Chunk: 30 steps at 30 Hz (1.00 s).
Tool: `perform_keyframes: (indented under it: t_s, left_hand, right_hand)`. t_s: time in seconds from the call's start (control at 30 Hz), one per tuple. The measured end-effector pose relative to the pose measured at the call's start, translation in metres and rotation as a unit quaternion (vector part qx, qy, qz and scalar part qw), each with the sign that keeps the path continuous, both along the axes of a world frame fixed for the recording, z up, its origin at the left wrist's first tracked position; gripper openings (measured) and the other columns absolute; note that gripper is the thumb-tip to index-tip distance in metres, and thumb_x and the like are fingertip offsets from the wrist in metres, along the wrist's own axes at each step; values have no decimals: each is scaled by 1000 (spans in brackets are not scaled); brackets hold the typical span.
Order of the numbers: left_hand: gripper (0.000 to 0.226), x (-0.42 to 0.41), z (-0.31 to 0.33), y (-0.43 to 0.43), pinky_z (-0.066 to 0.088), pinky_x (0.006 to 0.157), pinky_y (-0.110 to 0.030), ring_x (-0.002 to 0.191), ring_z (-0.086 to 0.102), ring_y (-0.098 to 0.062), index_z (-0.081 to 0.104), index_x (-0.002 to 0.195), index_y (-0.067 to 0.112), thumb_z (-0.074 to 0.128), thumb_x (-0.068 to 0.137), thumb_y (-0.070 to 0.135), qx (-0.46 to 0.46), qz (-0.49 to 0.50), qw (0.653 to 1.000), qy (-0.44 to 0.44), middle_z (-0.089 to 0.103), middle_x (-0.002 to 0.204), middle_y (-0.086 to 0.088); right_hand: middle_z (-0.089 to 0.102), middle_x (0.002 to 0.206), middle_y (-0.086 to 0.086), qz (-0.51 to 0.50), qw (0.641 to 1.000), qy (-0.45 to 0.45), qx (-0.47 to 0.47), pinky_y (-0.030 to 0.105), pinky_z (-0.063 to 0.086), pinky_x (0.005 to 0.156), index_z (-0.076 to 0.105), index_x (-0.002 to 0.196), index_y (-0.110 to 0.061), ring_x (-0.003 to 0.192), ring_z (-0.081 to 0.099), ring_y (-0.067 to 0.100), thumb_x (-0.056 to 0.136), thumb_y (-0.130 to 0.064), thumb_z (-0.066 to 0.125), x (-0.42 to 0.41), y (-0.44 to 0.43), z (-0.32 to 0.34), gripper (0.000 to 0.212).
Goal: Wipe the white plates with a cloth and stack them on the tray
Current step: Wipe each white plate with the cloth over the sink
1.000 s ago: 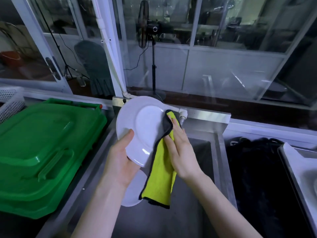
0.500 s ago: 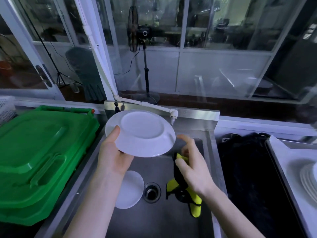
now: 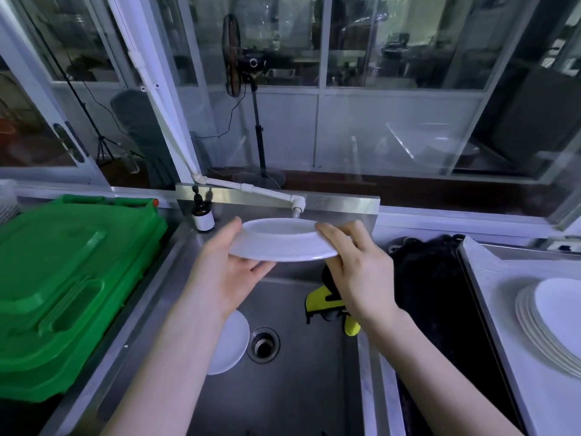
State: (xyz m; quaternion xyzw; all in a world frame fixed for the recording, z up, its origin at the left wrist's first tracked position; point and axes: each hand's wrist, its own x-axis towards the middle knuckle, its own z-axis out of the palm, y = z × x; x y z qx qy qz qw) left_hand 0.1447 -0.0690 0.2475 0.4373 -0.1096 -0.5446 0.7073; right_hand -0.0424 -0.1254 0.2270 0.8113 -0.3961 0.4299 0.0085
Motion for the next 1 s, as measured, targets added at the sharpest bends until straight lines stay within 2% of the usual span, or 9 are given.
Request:
perform_keyframes:
  t_s: [0.1,0.17,0.27,0.37,0.43,0.57,0.67,0.83,1.0]
  left_hand:
    - [56,-7,0,-3,47,94,-54,117,66,-26,60,127,25,56,90,67,51,-21,996,-64,72,124,-2]
    - [57,-14,-4,-4,41,99,-51,122,60,-22,61,126,30,47,91,72,64,1,992,-110,67,129,1]
    - [20,-28,-13,-6,41,103,-42,129,54,-17,60,118,42,56,99,48,48,22,971,-234,59,134,8]
    - [33,-44,-21,-17,56,90,-33,110,68,-20,60,121,38,65,97,16,2,-18,946,-325,70,114,6]
    - [35,-53,-19,-28,60,69,-26,96,72,-18,63,113,38,65,96,8,-22,-25,943,-332,73,106,4]
    - [39,-76,-20,-52,54,55,-19,80,71,-7,62,105,41,68,92,4,-44,-75,941,-327,74,93,13]
    - [38,-105,-25,-66,55,53,-21,79,69,-10,64,101,38,68,92,2,-54,-120,949,-287,74,94,10]
    - [34,-166,-31,-79,58,59,-29,87,72,-19,68,100,36,69,92,2,-55,-198,948,-242,76,99,2]
    - [34,-232,-37,-81,58,58,-25,85,74,-18,68,115,29,70,92,4,-55,-249,941,-221,76,96,-1]
  right_hand:
    - [62,88,2,-10,999,-24,20,30,45,47,73,107,-16,62,58,25,86,-10,68,-16,-4,9,22]
    - [56,80,-3,-34,994,-73,71,35,44,51,70,95,-17,62,54,23,91,-22,68,-30,-6,14,6]
    - [60,72,-3,-57,966,-158,197,36,45,63,63,79,-17,67,58,21,90,-34,67,-54,-10,20,20]
    - [68,67,-7,-72,925,-226,297,29,46,62,68,74,-18,68,63,12,88,-38,68,-79,-13,30,24]
    - [65,61,-13,-85,905,-248,334,26,44,60,68,69,-21,64,59,6,87,-37,70,-95,-13,38,25]
    - [66,62,-8,-136,888,-274,342,30,48,63,67,70,-15,64,59,12,83,-30,75,-130,-4,47,21]
    - [75,80,-5,-181,869,-311,340,33,57,70,65,90,-28,76,71,13,78,-30,77,-160,10,51,17]
    - [69,77,-16,-302,838,-330,312,24,45,62,61,88,-34,73,64,-3,69,-66,64,-211,33,62,37]
    - [67,80,-13,-364,851,-278,256,25,46,68,64,87,-31,79,62,1,85,-51,65,-276,47,68,20]
